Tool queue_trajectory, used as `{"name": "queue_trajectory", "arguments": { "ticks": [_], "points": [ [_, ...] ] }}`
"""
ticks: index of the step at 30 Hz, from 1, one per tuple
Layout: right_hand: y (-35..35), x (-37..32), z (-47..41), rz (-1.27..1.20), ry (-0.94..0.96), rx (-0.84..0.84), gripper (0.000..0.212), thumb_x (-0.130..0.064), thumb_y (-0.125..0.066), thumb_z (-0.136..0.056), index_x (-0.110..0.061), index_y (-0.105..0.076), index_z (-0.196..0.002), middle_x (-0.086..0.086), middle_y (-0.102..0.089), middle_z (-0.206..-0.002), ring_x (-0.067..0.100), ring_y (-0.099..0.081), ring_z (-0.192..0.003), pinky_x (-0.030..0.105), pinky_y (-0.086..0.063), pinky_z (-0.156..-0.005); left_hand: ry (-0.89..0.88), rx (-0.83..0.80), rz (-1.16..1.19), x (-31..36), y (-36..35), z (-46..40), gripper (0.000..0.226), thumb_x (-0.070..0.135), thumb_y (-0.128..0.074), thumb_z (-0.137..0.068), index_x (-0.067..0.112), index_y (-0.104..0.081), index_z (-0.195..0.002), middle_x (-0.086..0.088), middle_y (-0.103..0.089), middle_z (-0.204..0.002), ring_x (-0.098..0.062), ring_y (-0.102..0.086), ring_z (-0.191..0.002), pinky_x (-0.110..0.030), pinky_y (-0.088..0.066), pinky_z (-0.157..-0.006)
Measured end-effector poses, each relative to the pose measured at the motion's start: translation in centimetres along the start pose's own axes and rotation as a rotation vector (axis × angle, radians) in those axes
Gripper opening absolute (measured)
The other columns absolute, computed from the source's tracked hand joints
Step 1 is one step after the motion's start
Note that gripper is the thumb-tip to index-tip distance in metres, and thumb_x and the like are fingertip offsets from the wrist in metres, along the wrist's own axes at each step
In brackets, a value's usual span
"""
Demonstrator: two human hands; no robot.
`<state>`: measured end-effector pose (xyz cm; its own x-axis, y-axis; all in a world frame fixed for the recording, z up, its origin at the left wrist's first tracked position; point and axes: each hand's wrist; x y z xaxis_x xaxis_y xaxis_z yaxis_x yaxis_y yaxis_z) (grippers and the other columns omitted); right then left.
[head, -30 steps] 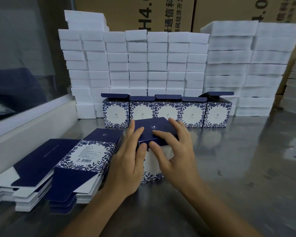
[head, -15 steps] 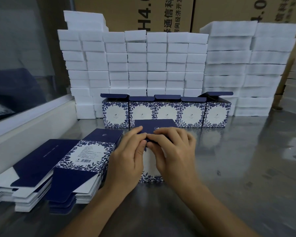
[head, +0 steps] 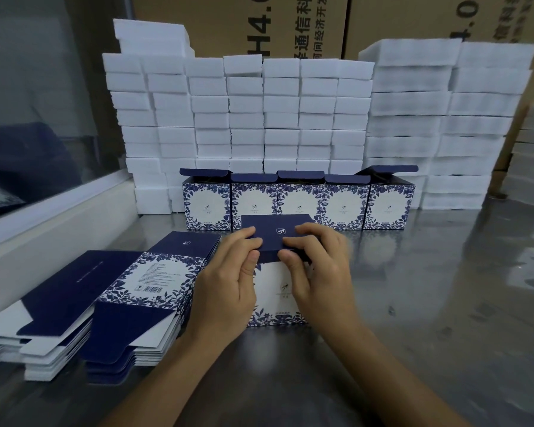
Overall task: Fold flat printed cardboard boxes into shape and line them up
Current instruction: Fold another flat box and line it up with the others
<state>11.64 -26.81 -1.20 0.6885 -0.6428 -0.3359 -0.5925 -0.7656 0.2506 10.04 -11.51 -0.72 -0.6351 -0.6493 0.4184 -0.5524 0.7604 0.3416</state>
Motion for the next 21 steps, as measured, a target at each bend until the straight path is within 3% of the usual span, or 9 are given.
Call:
{"name": "queue_trajectory", "arguments": {
  "ticks": [4, 7, 11, 15, 19, 21],
  "points": [
    [-0.2, 0.1, 0.0, -0.052, -0.04, -0.016, 0.027, -0.029, -0.061, -0.096, -0.006, -0.074, -0.102, 0.011, -0.059, -0.119, 0.022, -0.056, -0.111, 0.037, -0.049, -0.093, 0.006, -0.011, 0.003, 0.0, 0.1, 0.0, 0.04, 0.029, -0.038, -0.1, 0.006, -0.067, -0.112, -0.001, -0.062, -0.127, 0.0, -0.052, -0.112, -0.002, -0.036, -0.091],
    [0.0, 0.5, 0.6, -0.097, -0.115, -0.041, 0.027, -0.023, -0.056, -0.099, -0.006, -0.07, -0.115, 0.011, -0.054, -0.131, 0.016, -0.054, -0.12, 0.028, -0.049, -0.098, 0.02, -0.001, -0.021, -0.3, 0.2, 0.0, 0.032, 0.022, -0.044, -0.1, 0.005, -0.067, -0.112, -0.002, -0.062, -0.128, 0.003, -0.05, -0.111, -0.002, -0.035, -0.092],
    [0.3, 1.2, 0.6, -0.231, -0.288, -0.072, 0.02, -0.014, -0.055, -0.1, -0.011, -0.062, -0.119, -0.004, -0.055, -0.134, -0.007, -0.051, -0.119, 0.029, -0.049, -0.099, 0.024, 0.014, -0.045, -0.6, 0.3, -0.1, 0.028, 0.017, -0.046, -0.098, 0.005, -0.068, -0.112, -0.003, -0.062, -0.128, 0.006, -0.048, -0.109, 0.001, -0.033, -0.09],
    [0.4, 1.1, 0.0, -0.275, -0.329, -0.049, 0.018, -0.009, -0.062, -0.097, -0.025, -0.062, -0.105, -0.021, -0.057, -0.122, -0.008, -0.058, -0.11, 0.014, -0.048, -0.088, 0.024, 0.015, -0.045, -0.6, 0.3, -0.1, 0.029, 0.017, -0.045, -0.099, 0.006, -0.067, -0.113, -0.002, -0.061, -0.129, 0.007, -0.047, -0.112, 0.001, -0.032, -0.091],
    [0.4, 0.9, 0.4, -0.205, -0.308, 0.007, 0.018, -0.009, -0.061, -0.097, -0.015, -0.069, -0.112, -0.006, -0.063, -0.117, 0.003, -0.062, -0.101, 0.01, -0.046, -0.082, 0.045, -0.014, -0.013, -0.6, 0.0, 0.4, 0.034, 0.021, -0.041, -0.099, 0.009, -0.064, -0.122, 0.001, -0.055, -0.138, -0.004, -0.05, -0.124, -0.02, -0.043, -0.098],
    [0.3, 0.7, 0.8, -0.149, -0.353, -0.008, 0.026, -0.017, -0.056, -0.101, -0.019, -0.065, -0.126, -0.003, -0.065, -0.117, 0.01, -0.063, -0.098, 0.023, -0.052, -0.083, 0.054, -0.026, 0.006, -0.7, -0.1, 0.6, 0.036, 0.022, -0.041, -0.099, 0.011, -0.061, -0.127, 0.002, -0.051, -0.144, -0.009, -0.048, -0.13, -0.03, -0.048, -0.099]
  ]
}}
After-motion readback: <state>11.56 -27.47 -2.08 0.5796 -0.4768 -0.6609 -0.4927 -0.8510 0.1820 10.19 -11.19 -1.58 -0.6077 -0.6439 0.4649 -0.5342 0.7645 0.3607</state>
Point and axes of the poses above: each hand's wrist, its own z-axis away from the middle knuckle, its own y-axis out of the back of the hand, x = y × z
